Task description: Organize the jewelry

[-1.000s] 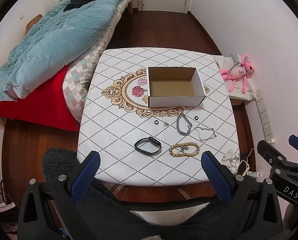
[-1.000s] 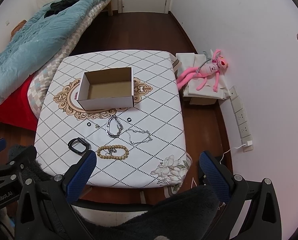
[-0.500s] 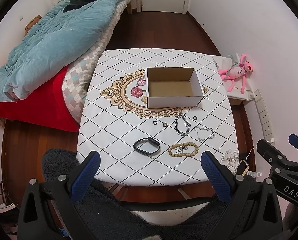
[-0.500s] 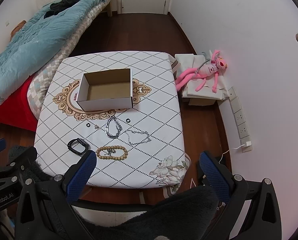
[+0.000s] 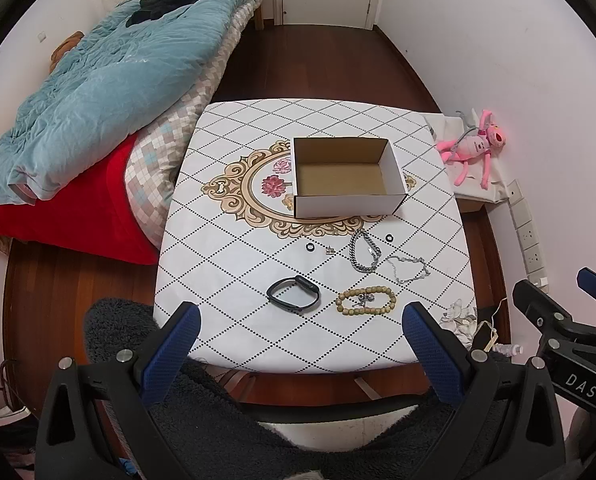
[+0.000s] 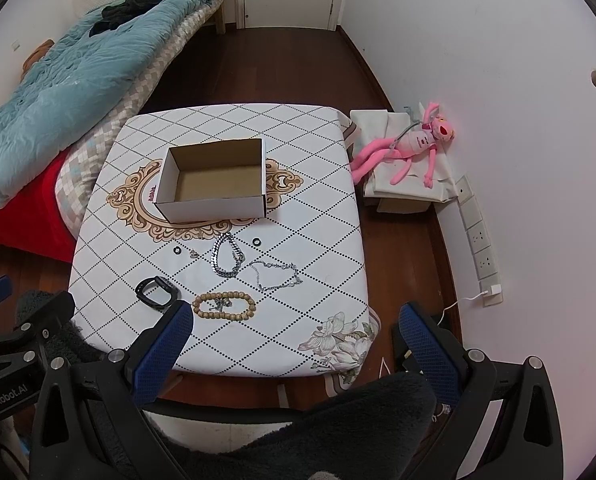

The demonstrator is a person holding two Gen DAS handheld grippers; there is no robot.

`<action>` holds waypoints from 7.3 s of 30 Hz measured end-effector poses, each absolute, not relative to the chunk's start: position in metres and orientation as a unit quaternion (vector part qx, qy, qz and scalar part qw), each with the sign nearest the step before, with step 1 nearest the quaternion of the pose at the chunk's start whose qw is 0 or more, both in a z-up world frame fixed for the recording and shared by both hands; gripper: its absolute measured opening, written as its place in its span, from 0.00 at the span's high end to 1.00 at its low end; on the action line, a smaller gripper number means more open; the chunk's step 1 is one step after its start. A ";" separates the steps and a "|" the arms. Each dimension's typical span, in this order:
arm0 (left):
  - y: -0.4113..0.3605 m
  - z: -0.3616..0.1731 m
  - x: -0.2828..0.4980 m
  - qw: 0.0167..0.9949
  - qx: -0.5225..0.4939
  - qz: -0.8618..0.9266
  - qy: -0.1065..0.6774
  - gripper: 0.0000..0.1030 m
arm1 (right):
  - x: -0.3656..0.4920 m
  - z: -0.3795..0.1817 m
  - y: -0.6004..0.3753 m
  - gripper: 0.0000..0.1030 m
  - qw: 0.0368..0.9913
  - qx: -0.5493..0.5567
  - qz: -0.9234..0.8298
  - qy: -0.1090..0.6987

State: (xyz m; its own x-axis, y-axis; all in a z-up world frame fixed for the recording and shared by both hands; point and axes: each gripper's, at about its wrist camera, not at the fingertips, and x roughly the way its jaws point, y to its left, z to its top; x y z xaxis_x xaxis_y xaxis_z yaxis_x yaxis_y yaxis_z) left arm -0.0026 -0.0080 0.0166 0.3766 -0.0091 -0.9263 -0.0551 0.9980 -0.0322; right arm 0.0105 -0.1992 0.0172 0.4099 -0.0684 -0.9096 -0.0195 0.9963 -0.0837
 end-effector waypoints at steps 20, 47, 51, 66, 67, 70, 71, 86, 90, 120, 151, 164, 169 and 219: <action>-0.013 0.008 0.011 0.839 -0.016 0.026 0.543 0.00 | 0.015 0.026 -0.211 0.00 0.853 -0.019 -0.007 0.522; 0.023 -0.210 0.066 0.727 -0.053 0.031 0.684 0.75 | 0.067 -0.235 -0.182 0.58 0.740 0.025 0.007 0.672; 0.023 -0.213 0.063 0.732 -0.046 0.024 0.680 0.86 | 0.061 -0.234 -0.166 0.59 0.746 -0.004 -0.004 0.666; 0.024 -0.204 0.043 0.772 -0.029 0.007 0.635 0.92 | 0.061 -0.226 -0.168 0.91 0.781 -0.002 -0.012 0.624; 0.025 -0.201 0.040 0.776 -0.031 0.005 0.631 0.92 | 0.061 -0.226 -0.169 0.91 0.783 0.006 -0.009 0.622; 0.021 -0.188 0.028 0.787 -0.030 0.000 0.617 0.93 | 0.059 -0.224 -0.178 0.91 0.785 0.045 0.012 0.618; 0.021 -0.183 0.025 0.791 -0.031 -0.002 0.611 0.93 | 0.058 -0.221 -0.179 0.91 0.787 0.056 0.020 0.614; 0.002 -0.075 0.088 0.844 -0.050 -0.051 0.531 0.93 | 0.110 -0.093 -0.174 0.91 0.838 0.090 0.135 0.521; 0.004 -0.058 0.128 0.855 -0.042 -0.049 0.514 0.93 | 0.145 -0.052 -0.176 0.91 0.857 0.085 0.150 0.486; 0.017 -0.096 0.202 0.855 -0.026 0.014 0.518 0.00 | 0.253 -0.128 -0.177 0.05 0.828 -0.020 0.063 0.557; 0.000 -0.051 0.099 0.883 -0.021 0.046 0.467 0.00 | 0.150 -0.069 -0.182 0.00 0.889 -0.041 0.012 0.455; -0.004 -0.007 0.062 0.898 -0.027 0.038 0.437 0.00 | 0.103 -0.008 -0.193 0.00 0.915 -0.018 0.019 0.402; -0.001 -0.018 0.062 0.893 -0.022 0.053 0.446 0.00 | 0.100 -0.013 -0.197 0.00 0.907 0.000 0.024 0.421; -0.038 -0.198 0.091 0.819 0.018 -0.038 0.572 0.90 | 0.127 -0.211 -0.199 0.96 0.829 0.069 0.051 0.553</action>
